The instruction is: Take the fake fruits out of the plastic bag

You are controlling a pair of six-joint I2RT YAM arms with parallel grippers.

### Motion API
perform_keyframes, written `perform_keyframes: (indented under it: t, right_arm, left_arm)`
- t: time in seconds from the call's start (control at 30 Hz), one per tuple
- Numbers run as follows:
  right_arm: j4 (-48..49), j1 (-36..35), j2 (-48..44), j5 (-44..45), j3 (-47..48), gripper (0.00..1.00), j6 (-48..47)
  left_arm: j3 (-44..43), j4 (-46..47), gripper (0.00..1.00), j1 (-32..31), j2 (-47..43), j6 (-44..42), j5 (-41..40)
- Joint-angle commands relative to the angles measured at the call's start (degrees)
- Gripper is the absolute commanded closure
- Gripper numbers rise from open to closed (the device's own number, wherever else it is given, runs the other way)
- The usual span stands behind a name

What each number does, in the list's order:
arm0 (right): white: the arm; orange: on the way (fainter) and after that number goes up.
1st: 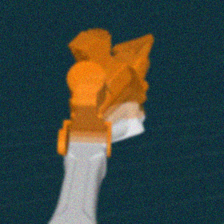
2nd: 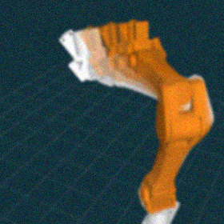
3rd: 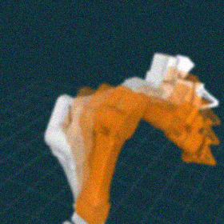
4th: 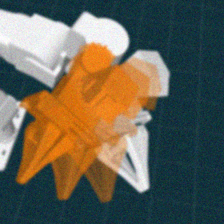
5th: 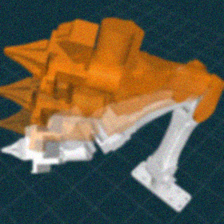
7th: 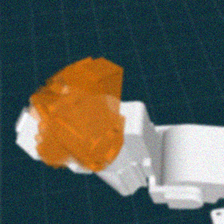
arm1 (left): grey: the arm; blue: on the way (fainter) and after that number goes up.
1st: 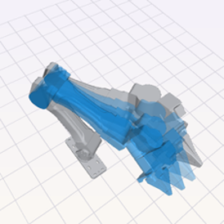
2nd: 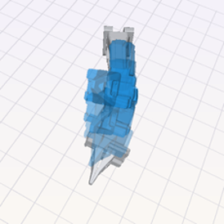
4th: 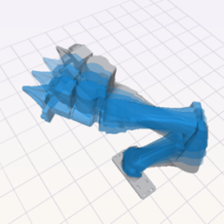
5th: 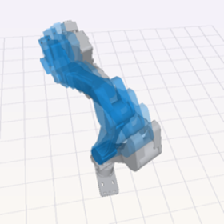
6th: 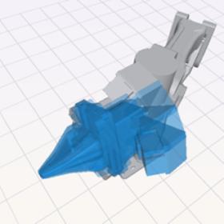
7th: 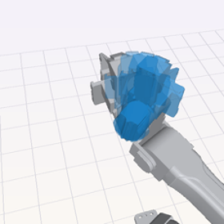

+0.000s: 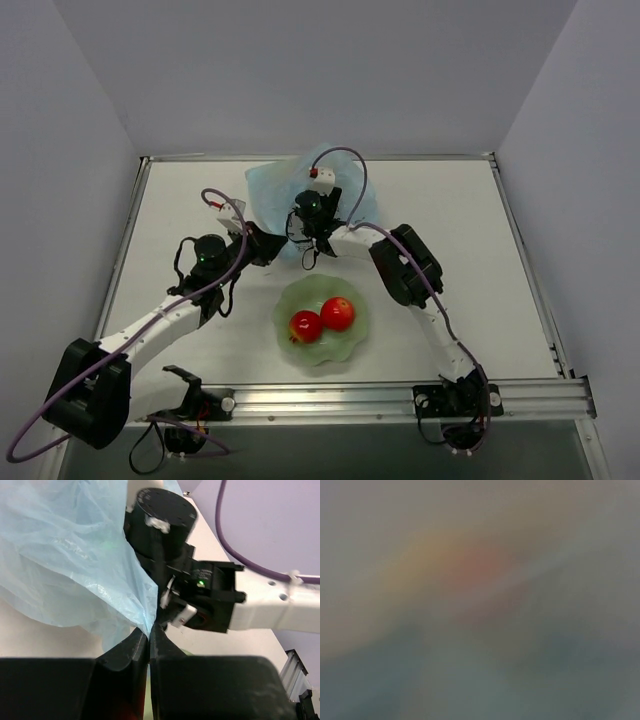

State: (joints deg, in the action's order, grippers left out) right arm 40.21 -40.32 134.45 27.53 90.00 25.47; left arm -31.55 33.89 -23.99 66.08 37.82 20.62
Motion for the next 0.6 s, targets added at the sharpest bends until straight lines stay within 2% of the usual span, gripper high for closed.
perform_keyframes:
  t: [0.0, 0.03, 0.17, 0.23, 0.27, 0.33, 0.37, 0.43, 0.5, 0.57]
  right_arm:
    - [-3.2, 1.1, 3.7, -0.2, 7.5, 0.0, 0.8]
    - [-4.1, 1.3, 4.8, -0.1, 11.0, 0.0, 1.0]
    - [-4.3, 2.0, 8.6, 0.3, 14.8, 0.0, 1.6]
    - [-1.5, 2.3, 8.6, 0.2, 13.8, 0.06, 1.2]
    - [-0.3, 2.3, 8.4, -0.3, 13.0, 0.11, 1.0]
    - [3.6, 2.3, 7.1, -1.2, 11.2, 0.36, 0.2]
    - [4.4, 2.3, 6.4, -2.0, 9.3, 0.55, 0.0]
    - [5.8, 2.4, 4.5, -3.9, 7.0, 0.64, -0.5]
    - [8.6, 2.3, -0.1, -6.6, 0.6, 0.72, -1.1]
    - [11.1, 2.3, -5.7, -10.2, -4.5, 0.73, -1.3]
  left_arm:
    - [-0.7, 4.8, 0.98, -0.2, 0.5, 1.1, 2.2]
    - [-0.8, 5.0, 0.98, -0.2, 0.6, 1.1, 2.3]
    - [-0.8, 5.3, 0.98, -0.2, 1.3, 1.1, 2.5]
    - [-0.9, 5.1, 0.98, -0.1, 1.3, 0.9, 2.4]
    - [-0.8, 5.0, 0.98, -0.1, 1.3, 0.8, 2.3]
    - [-0.9, 4.5, 0.98, 0.0, 1.3, 0.6, 1.7]
    - [-0.9, 4.2, 0.98, -0.1, 1.3, 0.4, 1.3]
    - [-1.2, 1.8, 0.98, 0.0, 1.2, -0.2, 0.1]
    - [-1.5, 0.6, 0.98, 0.1, 0.8, -0.6, -1.6]
    - [-1.1, 0.3, 0.98, 0.3, 0.5, -0.5, -2.6]
